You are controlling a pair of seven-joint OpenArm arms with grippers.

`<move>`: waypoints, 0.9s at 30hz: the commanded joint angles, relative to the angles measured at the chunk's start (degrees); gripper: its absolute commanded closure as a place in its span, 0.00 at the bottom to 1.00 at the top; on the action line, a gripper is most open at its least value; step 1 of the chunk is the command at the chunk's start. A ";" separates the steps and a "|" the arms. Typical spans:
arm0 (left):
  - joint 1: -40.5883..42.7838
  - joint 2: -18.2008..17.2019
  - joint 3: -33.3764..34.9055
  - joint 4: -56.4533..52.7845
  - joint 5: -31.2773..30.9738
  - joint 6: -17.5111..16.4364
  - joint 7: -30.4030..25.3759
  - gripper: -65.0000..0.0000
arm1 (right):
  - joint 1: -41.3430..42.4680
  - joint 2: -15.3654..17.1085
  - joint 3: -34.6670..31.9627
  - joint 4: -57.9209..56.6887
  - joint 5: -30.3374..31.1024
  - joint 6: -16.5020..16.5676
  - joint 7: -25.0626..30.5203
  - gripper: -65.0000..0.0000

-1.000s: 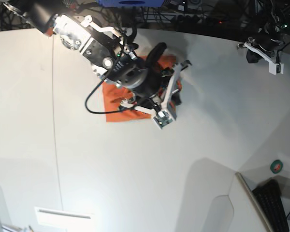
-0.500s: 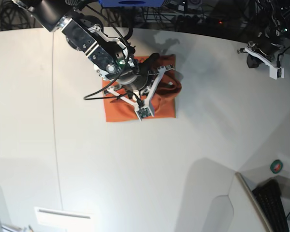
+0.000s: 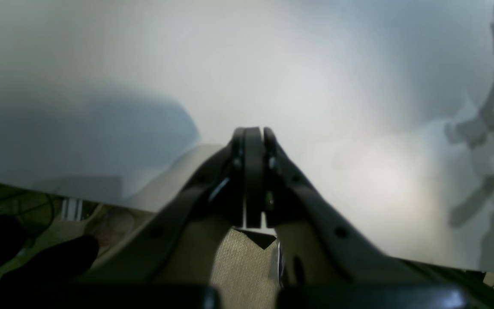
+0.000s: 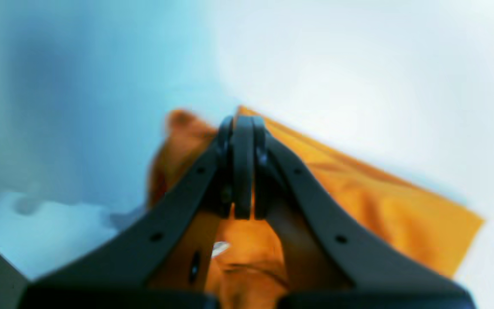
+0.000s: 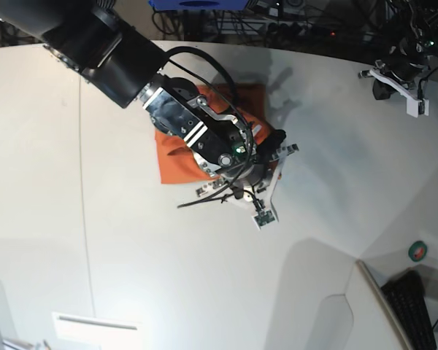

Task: Layout the t-shirt on the table in an organized manner, then fold the t-shirt properly
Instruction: 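Pat and smooth the folded shirt with the right gripper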

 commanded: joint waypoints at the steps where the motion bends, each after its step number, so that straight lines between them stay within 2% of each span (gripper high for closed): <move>1: 0.03 -1.13 -0.34 0.85 -0.47 -0.15 -0.86 1.00 | 1.82 -0.99 0.11 3.96 -0.08 0.08 -0.93 1.00; 5: 0.03 -1.13 -0.34 0.93 -0.47 -0.15 -0.86 1.00 | -1.52 4.64 3.71 19.61 -0.43 -0.18 -14.64 1.00; 7: 0.12 -1.22 -0.43 0.85 -0.47 -0.15 -1.04 1.00 | -5.04 6.92 7.14 26.64 -0.43 -0.80 -17.72 1.00; 9: 0.30 -1.22 -0.43 1.37 -0.47 -0.15 -1.04 1.00 | -9.52 9.47 10.92 33.06 -0.43 -3.44 -21.24 1.00; 11: 0.21 -1.22 -0.43 1.37 -0.47 -0.15 -1.04 1.00 | -14.18 11.49 12.94 37.72 -0.34 -4.58 -23.35 1.00; 15: 0.03 -1.30 -0.43 1.29 -0.47 -0.15 -1.04 1.00 | -22.62 13.52 14.17 41.67 -0.34 -4.67 -23.87 1.00; 17: -0.06 -2.27 -0.43 1.73 -0.47 -0.15 -1.04 1.00 | -24.90 13.78 13.73 41.76 -0.43 -4.67 -23.96 0.76; 18: -0.06 -2.45 -0.43 1.90 -0.47 -0.15 -1.04 1.00 | -25.52 14.66 12.59 41.41 -0.43 -4.67 -23.96 0.67; 19: -0.06 -2.53 -0.60 2.34 -0.47 -0.15 -1.04 1.00 | -25.61 16.24 10.57 41.41 -0.43 -4.67 -23.87 0.61; 22: 0.03 -2.53 -4.29 2.78 -0.47 -0.24 -0.86 1.00 | -25.43 19.41 4.24 41.76 -0.43 -5.02 -22.20 0.57; 25: 0.03 -2.53 -7.20 3.04 -0.47 -1.12 -0.86 1.00 | -25.08 20.02 0.19 40.80 -0.60 -5.19 -17.02 0.57; 27: 0.03 -2.53 -8.51 2.78 -0.47 -1.65 -0.77 1.00 | -24.20 19.93 -2.09 39.13 -3.33 -7.22 -14.64 0.57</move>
